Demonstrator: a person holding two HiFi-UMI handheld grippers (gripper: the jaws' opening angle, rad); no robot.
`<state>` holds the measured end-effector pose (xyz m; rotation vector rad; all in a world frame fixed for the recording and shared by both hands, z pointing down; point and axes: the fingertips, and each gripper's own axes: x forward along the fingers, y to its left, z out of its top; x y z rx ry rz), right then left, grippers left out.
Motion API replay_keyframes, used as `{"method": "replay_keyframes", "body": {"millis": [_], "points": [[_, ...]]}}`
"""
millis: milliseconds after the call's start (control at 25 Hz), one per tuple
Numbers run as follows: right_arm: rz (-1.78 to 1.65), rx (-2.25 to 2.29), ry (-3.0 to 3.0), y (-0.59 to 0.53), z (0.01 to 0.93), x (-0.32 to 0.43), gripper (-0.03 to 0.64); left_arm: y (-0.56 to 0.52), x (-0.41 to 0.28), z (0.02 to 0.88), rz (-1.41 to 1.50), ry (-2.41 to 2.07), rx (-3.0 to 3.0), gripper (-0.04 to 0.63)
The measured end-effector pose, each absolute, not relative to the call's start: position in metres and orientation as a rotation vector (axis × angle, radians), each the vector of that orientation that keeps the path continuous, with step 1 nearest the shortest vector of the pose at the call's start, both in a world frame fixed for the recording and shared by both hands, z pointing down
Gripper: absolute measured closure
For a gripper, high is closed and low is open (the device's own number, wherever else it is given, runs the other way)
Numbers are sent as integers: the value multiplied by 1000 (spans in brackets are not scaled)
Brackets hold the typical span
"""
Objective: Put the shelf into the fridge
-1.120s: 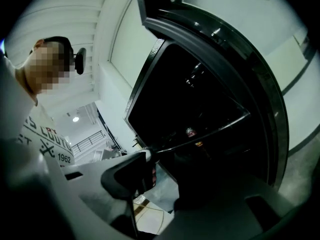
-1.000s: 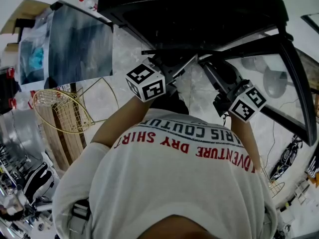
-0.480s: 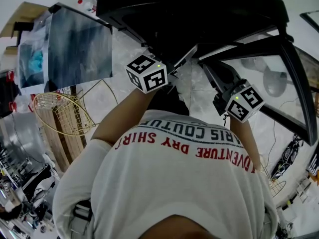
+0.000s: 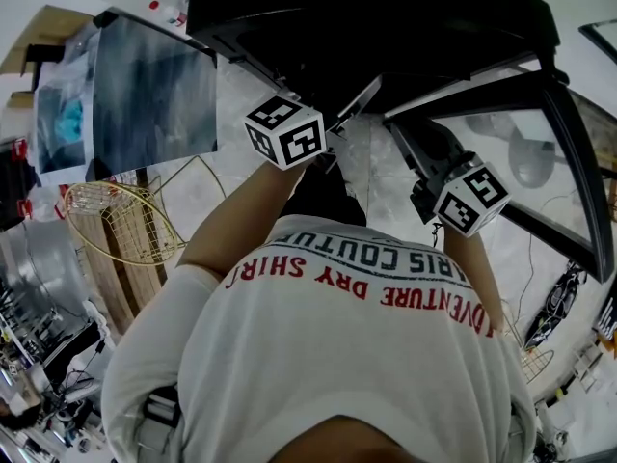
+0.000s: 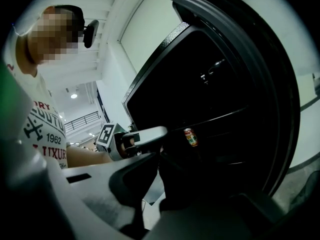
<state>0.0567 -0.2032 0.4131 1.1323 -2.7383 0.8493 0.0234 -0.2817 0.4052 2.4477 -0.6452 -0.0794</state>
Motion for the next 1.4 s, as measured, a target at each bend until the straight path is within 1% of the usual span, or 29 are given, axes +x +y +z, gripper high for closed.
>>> {"method": "replay_keyframes", "body": {"millis": [1400], "points": [[886,1173,-2718,-226,414,62,586,-333,22,405,-112,-683,2484,451]]}}
